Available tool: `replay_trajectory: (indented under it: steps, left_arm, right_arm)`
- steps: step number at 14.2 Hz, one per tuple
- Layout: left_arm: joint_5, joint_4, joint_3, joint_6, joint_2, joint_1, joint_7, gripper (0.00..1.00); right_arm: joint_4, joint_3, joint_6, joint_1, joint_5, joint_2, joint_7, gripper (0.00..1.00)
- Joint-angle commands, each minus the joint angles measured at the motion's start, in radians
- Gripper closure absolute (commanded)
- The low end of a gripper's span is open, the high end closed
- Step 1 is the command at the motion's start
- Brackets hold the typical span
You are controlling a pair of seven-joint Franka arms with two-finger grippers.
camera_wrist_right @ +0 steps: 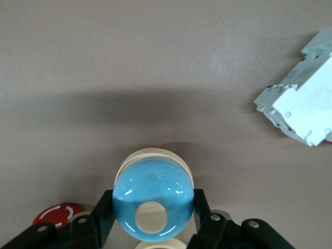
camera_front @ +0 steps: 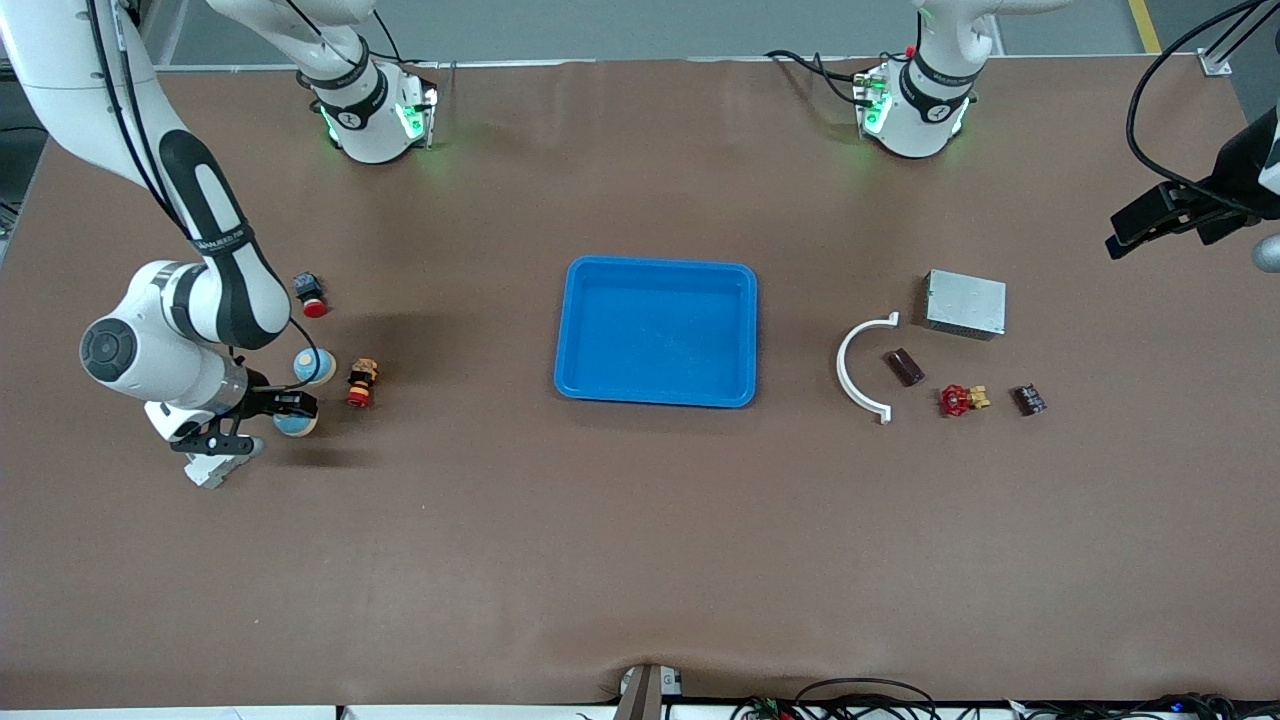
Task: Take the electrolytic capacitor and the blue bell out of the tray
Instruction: 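Lower the second bell beside the first bell and open the right gripper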
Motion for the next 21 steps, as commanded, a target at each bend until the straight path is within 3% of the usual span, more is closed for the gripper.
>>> replay_trajectory:
  steps: [1,5,21]
  left_arm:
    - [-0.017,-0.022,0.031,-0.007,-0.029,-0.027,0.017,0.0]
    - [-0.032,-0.02,0.037,-0.002,-0.072,-0.026,0.016,0.0]
    - [-0.028,-0.014,0.033,-0.033,-0.061,-0.032,0.014,0.0]
  right_arm:
    - [0.048,0.017,0.008,-0.024,0.007,0.043,-0.019,1.0]
    - [0.054,0.016,0.029,-0.025,0.004,0.06,-0.021,1.0]
    - [0.085,0.016,0.055,-0.04,-0.047,0.1,-0.021,1.0]
